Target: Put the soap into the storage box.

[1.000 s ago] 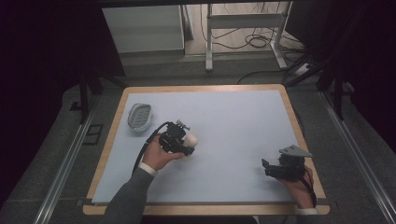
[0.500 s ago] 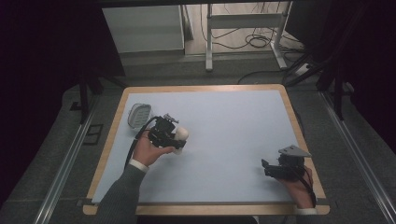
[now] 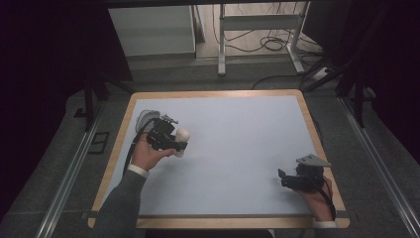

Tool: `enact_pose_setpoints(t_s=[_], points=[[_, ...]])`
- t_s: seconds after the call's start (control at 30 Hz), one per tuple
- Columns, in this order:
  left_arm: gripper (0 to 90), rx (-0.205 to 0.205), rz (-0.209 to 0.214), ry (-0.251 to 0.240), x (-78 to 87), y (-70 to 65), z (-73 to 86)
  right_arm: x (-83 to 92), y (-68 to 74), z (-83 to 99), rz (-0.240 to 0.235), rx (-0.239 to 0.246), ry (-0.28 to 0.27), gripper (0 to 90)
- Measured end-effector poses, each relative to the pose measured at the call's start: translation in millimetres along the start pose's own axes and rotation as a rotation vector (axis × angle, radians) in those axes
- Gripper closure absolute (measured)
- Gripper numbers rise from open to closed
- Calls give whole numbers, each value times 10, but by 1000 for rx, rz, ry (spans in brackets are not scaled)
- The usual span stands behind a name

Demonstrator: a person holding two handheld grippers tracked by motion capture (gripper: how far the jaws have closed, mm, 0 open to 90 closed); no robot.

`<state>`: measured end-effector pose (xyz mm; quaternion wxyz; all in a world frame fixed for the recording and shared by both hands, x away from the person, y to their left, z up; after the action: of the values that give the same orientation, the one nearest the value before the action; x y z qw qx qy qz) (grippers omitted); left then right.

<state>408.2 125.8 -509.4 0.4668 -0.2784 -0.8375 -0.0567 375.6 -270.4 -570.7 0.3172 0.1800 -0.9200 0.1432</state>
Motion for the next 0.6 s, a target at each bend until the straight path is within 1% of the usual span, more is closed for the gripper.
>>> enact_pose_setpoints(t_s=[0.03, 0.1, 0.23, 0.33, 0.4, 0.43, 0.47, 0.5, 0.6], points=[[498, 8, -7, -2, 22, 51, 4, -1, -2, 1, 0, 0, 0, 77], [498, 15, -16, 0, 41, 103, 10, -3, -4, 3, 1, 1, 1, 76], [498, 15, -30, -2, 74, 183, 7, -5, -3, 4, 1, 1, 2, 77], [498, 29, -42, -1, 100, 253, 0, -4, -5, 4, 1, 0, 2, 77], [498, 35, -46, 8, 107, 303, 0, -3, -6, 4, 1, 1, 1, 77], [498, 45, -54, 9, 113, 362, -7, -2, -8, 4, 2, 1, 1, 76], [498, 51, -55, 9, 117, 389, -8, -1, -8, 3, 2, 0, 1, 77], [498, 51, -55, 9, 117, 389, -8, -1, -8, 3, 2, 0, 1, 77], [498, 62, -65, 11, 126, 461, -13, 0, -8, 3, 2, 0, 1, 76]])
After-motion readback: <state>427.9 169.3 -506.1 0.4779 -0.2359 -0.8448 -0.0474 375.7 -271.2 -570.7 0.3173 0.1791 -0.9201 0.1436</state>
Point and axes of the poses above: each handheld gripper's, and its own axes: x roughly backward along the jaws, z roughly out of its underside, y roughly to its left, the point moved 9 cm from there along -x, roughly forward along the jaws, and after that the axes turned 4 degrees about x, right-handed, at the moved point
